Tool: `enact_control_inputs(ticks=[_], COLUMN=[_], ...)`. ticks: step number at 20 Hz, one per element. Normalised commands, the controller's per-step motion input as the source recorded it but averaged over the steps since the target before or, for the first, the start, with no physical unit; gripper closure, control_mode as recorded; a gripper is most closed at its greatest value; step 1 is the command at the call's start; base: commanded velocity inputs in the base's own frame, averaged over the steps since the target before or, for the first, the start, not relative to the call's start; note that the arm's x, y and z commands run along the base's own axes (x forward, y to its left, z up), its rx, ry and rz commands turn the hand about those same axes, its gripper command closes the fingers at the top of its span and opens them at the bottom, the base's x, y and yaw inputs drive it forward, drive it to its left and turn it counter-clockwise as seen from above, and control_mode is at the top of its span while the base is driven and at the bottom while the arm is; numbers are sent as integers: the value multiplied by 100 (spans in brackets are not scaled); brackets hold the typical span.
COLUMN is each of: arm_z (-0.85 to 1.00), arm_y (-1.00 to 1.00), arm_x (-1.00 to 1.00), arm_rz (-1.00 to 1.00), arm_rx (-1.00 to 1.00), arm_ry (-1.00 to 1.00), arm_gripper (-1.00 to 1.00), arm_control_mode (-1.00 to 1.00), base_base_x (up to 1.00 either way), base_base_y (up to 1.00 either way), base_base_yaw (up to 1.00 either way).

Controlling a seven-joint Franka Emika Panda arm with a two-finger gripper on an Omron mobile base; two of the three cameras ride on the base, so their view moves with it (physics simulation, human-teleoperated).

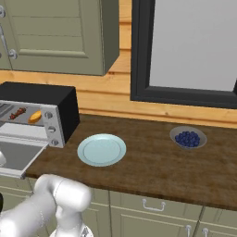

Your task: Pick up the kebab skewer and baguette bread, and place them inside the toaster oven. Close the toaster oven door and start by setting the timer.

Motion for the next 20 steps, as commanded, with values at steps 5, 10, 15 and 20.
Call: enact_control_inputs(ticks=[5, 10, 15, 20], arm_z=[-14, -28, -49, -25], arm_y=[-3, 0, 0, -4], arm_x=[-71, -60, -6, 18], arm_rz=[36, 28, 19, 1], arm_rx=[0, 0, 0, 0], arm_ry=[6, 17, 3, 0], arm_gripper=[-100, -100, -100, -100], arm_control_mode=[-100, -100, -100, -100], base_base_x=[0, 0, 0, 0], base_base_y=[0, 0, 0, 0], base_base_yaw=[0, 0, 0, 0])
